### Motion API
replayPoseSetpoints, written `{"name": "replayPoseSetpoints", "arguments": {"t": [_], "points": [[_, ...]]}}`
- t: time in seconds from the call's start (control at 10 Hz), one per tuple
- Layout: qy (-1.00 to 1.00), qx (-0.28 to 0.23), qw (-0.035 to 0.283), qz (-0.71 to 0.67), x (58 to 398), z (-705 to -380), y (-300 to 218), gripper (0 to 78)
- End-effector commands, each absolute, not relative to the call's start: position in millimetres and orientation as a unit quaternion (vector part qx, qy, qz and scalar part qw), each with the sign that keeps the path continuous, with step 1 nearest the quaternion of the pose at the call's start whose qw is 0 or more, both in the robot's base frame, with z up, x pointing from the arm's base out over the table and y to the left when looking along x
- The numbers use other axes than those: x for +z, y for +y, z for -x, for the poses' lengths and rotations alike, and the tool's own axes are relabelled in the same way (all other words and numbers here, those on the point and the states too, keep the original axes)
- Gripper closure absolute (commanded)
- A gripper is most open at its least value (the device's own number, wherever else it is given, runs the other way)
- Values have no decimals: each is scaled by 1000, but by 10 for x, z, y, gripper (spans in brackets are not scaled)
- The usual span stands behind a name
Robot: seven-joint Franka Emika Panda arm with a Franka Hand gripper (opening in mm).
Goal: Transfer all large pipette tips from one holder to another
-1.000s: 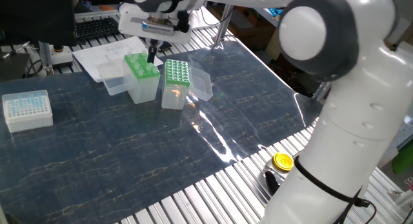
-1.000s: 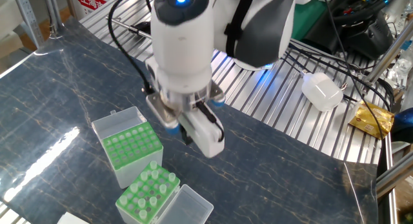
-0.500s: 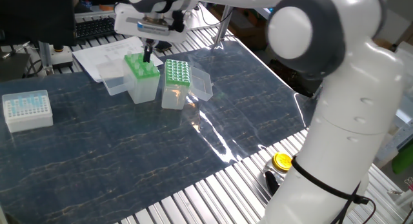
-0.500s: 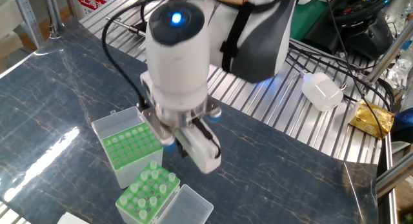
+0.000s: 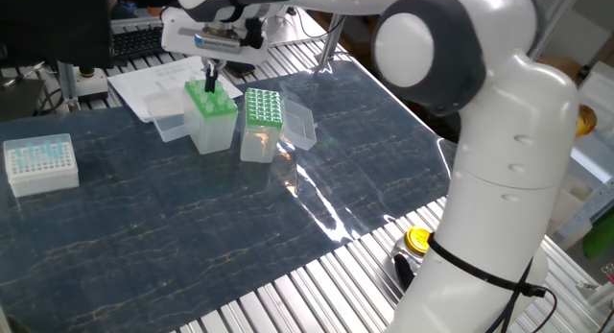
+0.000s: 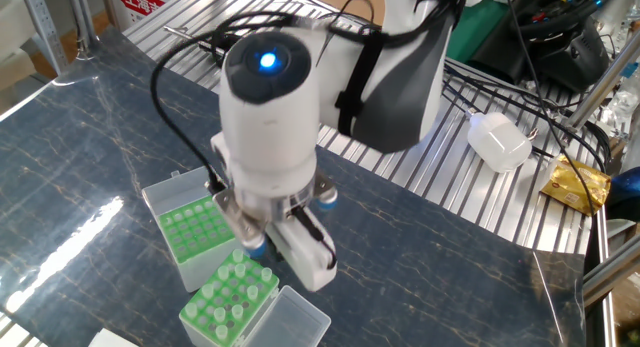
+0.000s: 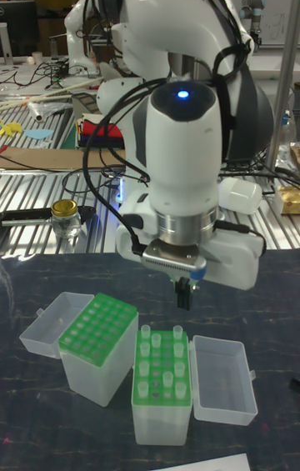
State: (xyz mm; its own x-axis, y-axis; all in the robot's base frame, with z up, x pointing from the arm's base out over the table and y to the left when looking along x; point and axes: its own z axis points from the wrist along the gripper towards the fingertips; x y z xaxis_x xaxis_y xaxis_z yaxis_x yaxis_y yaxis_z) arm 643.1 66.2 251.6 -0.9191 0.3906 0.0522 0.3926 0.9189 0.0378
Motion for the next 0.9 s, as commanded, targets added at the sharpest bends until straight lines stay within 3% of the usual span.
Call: {"name": "replayPoseSetpoints", "arguments": {"t": [0.1, 0.9], "points": [[-981, -14, 12, 191, 2419, -6533, 683, 776], [-985, -5, 6, 170, 2277, -6628, 642, 776]]}}
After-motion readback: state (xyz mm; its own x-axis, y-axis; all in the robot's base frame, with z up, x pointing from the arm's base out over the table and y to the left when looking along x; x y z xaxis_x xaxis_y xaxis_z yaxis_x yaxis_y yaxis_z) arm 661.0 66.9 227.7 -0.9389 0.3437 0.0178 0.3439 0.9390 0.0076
